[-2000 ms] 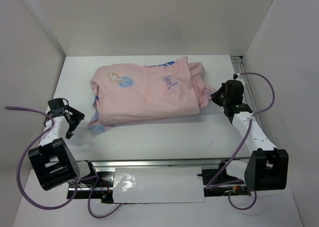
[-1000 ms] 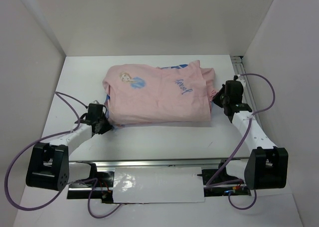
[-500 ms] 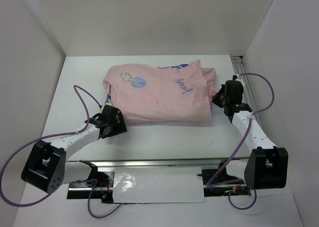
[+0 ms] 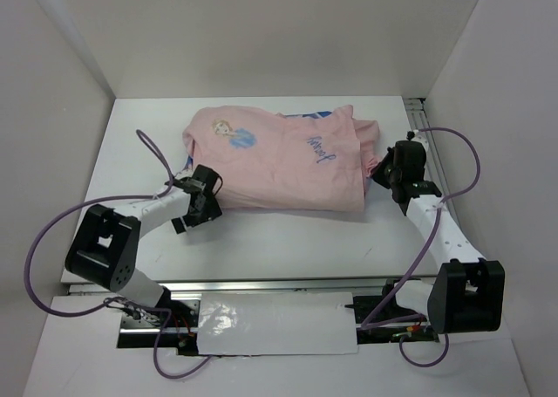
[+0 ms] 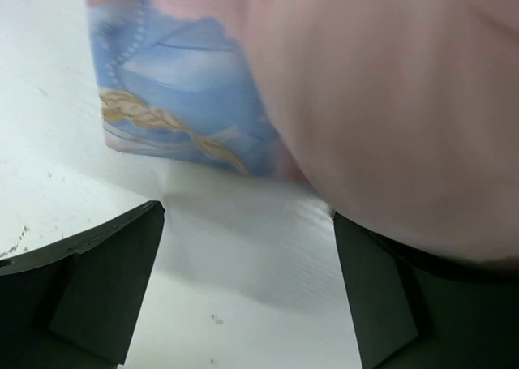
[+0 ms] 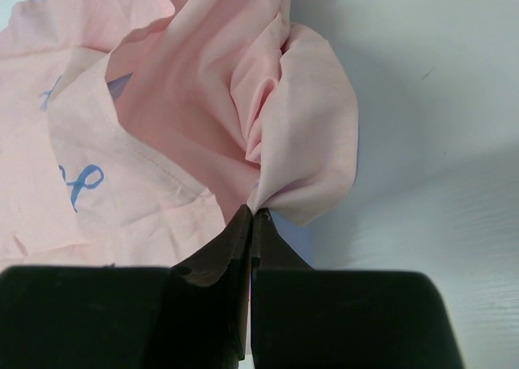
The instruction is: Put the pillow into the pillowcase
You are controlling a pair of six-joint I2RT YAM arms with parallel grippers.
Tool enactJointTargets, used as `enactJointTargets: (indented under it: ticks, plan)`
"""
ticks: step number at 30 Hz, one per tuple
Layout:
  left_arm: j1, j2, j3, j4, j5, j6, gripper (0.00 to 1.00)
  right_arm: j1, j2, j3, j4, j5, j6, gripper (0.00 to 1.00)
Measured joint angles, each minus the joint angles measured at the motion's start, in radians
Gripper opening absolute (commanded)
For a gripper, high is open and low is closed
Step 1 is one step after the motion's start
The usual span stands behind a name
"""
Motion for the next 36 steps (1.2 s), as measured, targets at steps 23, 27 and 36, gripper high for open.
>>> enactJointTargets:
  ticks: [23,27,36]
  plan:
    - [0.394,-0.321,-0.314,0.384,0.288,0.098,1.0,-0.005,-0.006,0.039,-0.063,0.086,0.008,0.0]
    - [0.406,-0.279,-0.317,0.494,0.338,0.121,0.95,-0.005,-0.012,0.039,-0.068,0.087,0.008,0.0]
    - [0.403,-0.169,-0.272,0.565,0.34,0.122,0.6,-0.005,-0.029,0.039,-0.079,0.085,0.008,0.0]
